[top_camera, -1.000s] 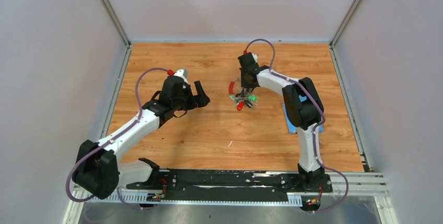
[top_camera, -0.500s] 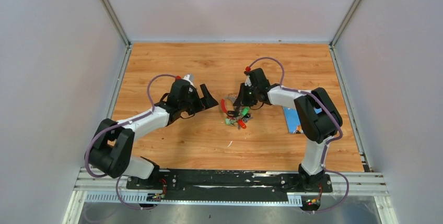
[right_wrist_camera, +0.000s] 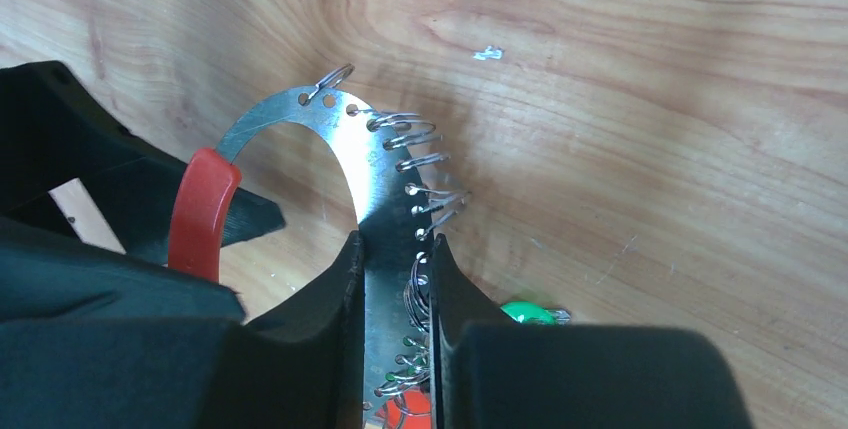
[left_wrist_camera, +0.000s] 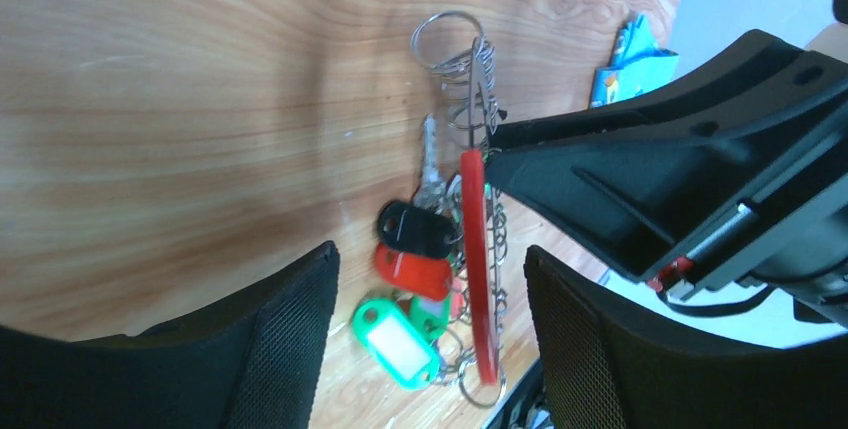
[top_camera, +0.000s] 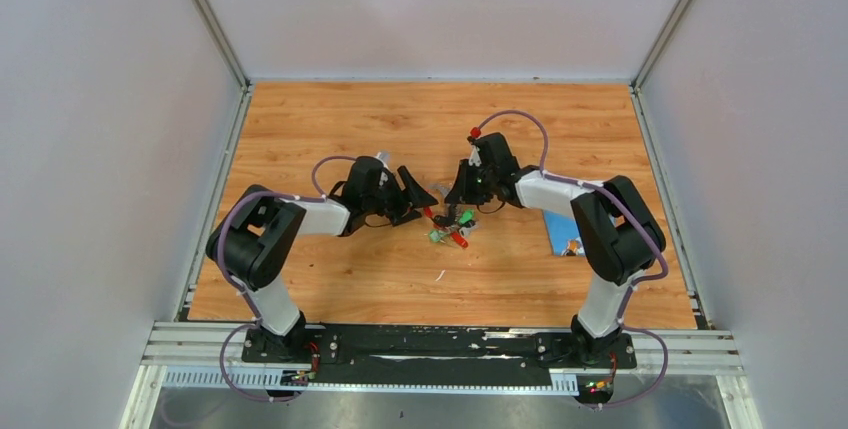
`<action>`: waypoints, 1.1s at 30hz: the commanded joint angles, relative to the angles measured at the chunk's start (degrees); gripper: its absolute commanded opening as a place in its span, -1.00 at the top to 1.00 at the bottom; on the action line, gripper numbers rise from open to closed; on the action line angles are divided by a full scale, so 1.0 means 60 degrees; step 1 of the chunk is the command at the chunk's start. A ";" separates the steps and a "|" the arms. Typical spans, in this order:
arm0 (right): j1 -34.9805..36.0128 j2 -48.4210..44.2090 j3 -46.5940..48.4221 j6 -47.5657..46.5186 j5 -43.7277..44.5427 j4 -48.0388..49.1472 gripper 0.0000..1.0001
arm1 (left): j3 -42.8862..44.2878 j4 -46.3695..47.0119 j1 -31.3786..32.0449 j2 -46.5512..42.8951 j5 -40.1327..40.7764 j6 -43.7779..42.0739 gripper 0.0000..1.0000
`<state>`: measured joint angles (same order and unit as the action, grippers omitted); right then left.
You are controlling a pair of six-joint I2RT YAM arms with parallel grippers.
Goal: Remove the keys from the keyring
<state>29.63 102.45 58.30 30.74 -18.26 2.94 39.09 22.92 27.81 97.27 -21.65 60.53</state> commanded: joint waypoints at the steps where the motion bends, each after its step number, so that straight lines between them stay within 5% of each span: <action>1: 0.0293 -0.0583 -0.0088 -0.0314 0.0573 -0.0206 0.99 | 0.0408 0.0796 0.0244 0.0634 -0.0495 0.0719 -0.34; 7: 0.0426 -0.1065 -0.0145 -0.0775 0.0895 -0.0432 0.99 | 0.0376 0.1634 0.0337 0.0960 -0.1001 0.1357 0.19; 10: 0.0438 -0.1453 -0.0182 -0.1058 0.1056 -0.0687 0.99 | 0.0342 0.1866 0.0344 0.0721 -0.1441 0.1593 0.95; 12: 0.0427 -0.1913 -0.0209 -0.1260 0.1226 -0.0967 0.93 | 0.0208 0.1967 0.0345 0.0319 -0.1514 0.1790 1.00; 16: 0.0419 -0.3551 -0.0524 -0.1509 0.1555 -0.1269 -0.08 | -0.0321 0.2714 0.0337 -0.0605 -0.1413 0.2885 1.00; 20: 0.0423 -0.5581 -0.0980 -0.1556 0.1430 -0.1470 -0.73 | -0.0796 0.3203 0.0344 -0.1776 -0.0802 0.4031 1.00; 23: 0.0441 -0.7221 -0.1652 -0.1790 0.0803 -0.1121 -0.70 | -0.0854 0.3198 0.0413 -0.2909 -0.0163 0.4470 1.00; 27: 0.0516 -0.9230 -0.2445 -0.1835 -0.0411 0.0293 -0.39 | -0.0704 0.3197 0.0532 -0.3817 0.0690 0.5027 1.00; 33: 0.0858 -0.9744 -0.2342 -0.1823 -0.1861 0.1241 -0.08 | 0.0103 0.2829 0.1036 -0.4170 0.1396 0.5476 1.00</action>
<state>32.86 43.18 43.18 20.80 -21.34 5.58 35.46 39.75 31.92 73.32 -17.69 89.97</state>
